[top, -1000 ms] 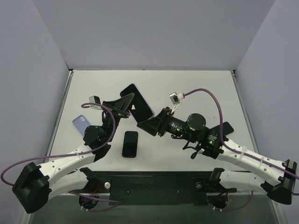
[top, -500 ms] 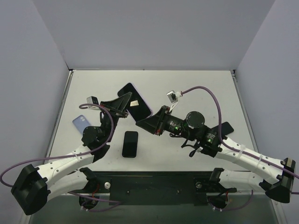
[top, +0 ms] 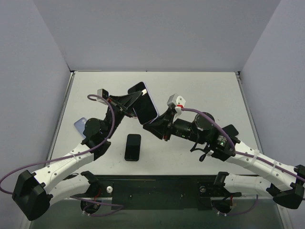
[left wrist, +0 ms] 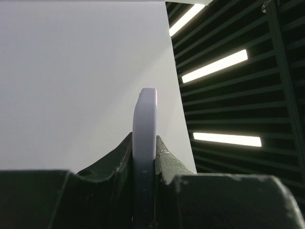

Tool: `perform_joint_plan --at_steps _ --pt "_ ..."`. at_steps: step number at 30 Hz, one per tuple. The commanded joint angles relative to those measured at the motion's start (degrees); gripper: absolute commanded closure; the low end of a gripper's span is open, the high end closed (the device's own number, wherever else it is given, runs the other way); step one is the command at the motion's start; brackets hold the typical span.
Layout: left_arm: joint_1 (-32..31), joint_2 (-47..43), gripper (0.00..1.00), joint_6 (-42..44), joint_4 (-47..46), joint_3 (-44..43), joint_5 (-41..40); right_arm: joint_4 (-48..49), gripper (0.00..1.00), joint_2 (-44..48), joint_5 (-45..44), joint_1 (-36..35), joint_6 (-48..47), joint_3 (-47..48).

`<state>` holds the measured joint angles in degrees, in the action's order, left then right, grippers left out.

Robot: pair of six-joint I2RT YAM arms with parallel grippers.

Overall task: Take the phone out of the phone case
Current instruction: Remove the phone case from the phone.

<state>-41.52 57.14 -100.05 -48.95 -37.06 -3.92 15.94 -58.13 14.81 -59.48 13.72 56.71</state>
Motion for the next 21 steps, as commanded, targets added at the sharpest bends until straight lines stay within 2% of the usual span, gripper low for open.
perform_joint_plan --at_steps 1,7,10,12,13,14,15,17,18,21 --pt "-2.25 -5.28 1.0 -9.11 -6.69 -4.96 13.59 -13.41 1.0 -3.48 -14.1 6.82 -17.76 0.24" --pt "-2.25 -6.26 1.0 -9.2 -8.45 -1.53 11.75 -12.25 1.0 -4.1 -12.79 9.04 -15.48 2.44" --pt "-2.08 -4.42 1.0 -8.93 -11.85 -1.26 11.22 -12.6 1.0 -2.78 -13.22 9.21 -8.39 1.57" --pt "-1.9 -3.54 1.0 -7.36 -14.32 -0.56 9.73 -15.76 0.84 -1.73 -12.7 10.0 0.2 2.35" --pt "-1.38 -3.88 1.0 -4.13 -13.64 -0.47 9.12 -19.25 0.66 -0.59 -12.35 10.18 3.22 2.27" --pt "-0.94 -5.01 1.0 -2.53 -9.28 -0.56 8.24 -21.29 0.6 0.29 -11.56 10.26 10.12 1.74" --pt "0.11 -6.77 1.0 2.27 -6.36 -1.08 7.97 -21.74 0.53 1.95 -6.42 10.44 12.54 1.13" --pt "2.13 -8.53 1.0 7.64 1.72 -2.4 8.31 -21.05 0.41 4.76 1.32 10.18 20.7 -1.33" --pt "3.01 -8.8 1.0 8.72 5.23 -2.93 9.45 -20.43 0.38 5.74 3.19 10.44 21.87 -2.73" --pt "5.82 -7.93 1.0 9.0 4.06 -2.94 12.09 -20.69 0.28 9.95 10.3 11.58 22.85 -2.04"
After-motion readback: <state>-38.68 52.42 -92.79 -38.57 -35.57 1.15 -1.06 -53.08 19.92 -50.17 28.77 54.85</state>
